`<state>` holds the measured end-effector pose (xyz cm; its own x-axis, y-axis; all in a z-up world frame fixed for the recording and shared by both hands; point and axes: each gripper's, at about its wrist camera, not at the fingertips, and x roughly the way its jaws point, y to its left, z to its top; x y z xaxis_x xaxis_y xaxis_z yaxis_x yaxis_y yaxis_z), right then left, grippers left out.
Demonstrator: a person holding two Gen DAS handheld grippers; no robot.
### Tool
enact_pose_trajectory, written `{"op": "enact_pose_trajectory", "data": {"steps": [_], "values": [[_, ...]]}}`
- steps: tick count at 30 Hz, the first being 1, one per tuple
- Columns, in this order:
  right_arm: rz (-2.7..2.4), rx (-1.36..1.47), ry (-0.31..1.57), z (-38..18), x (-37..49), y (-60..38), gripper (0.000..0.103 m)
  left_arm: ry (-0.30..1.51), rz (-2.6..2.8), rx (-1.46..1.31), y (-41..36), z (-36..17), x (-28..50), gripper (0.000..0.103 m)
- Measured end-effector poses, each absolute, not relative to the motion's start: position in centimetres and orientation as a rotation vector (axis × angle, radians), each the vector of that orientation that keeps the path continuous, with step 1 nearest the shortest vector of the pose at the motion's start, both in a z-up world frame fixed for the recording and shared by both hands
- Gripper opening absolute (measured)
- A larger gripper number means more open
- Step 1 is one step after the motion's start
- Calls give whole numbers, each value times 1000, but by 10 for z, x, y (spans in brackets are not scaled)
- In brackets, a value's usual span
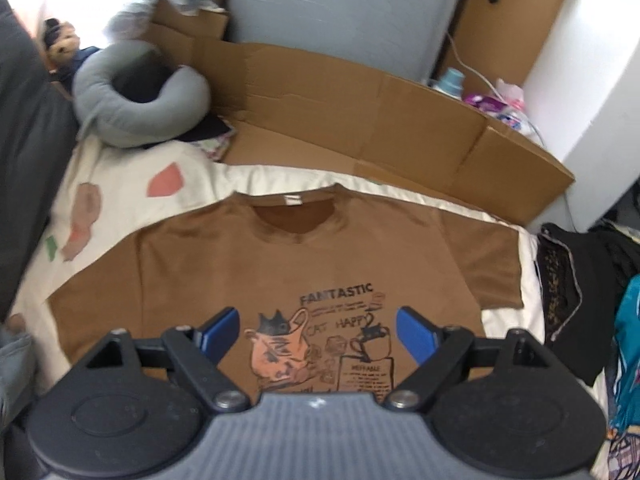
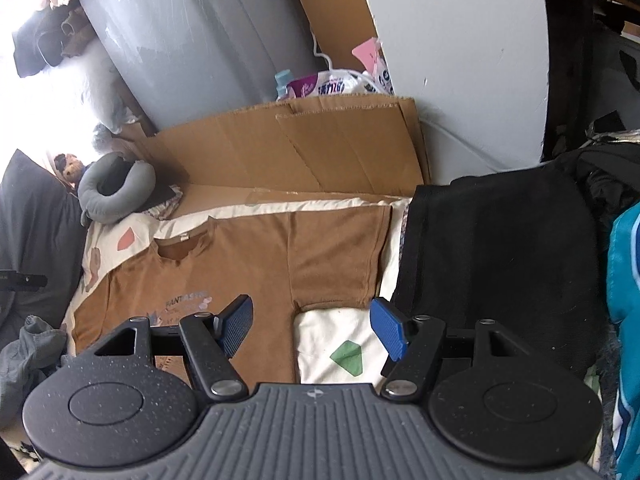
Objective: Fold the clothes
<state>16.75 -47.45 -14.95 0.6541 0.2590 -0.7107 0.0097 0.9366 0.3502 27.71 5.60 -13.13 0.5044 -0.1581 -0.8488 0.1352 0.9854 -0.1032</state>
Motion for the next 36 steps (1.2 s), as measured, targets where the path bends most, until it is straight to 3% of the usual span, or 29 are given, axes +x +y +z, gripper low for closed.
{"op": "enact_pose_trajectory", "data": {"steps": [36], "values": [[107, 371, 922, -322, 194, -424, 71, 1107, -305, 90, 4, -277, 361, 86]]}}
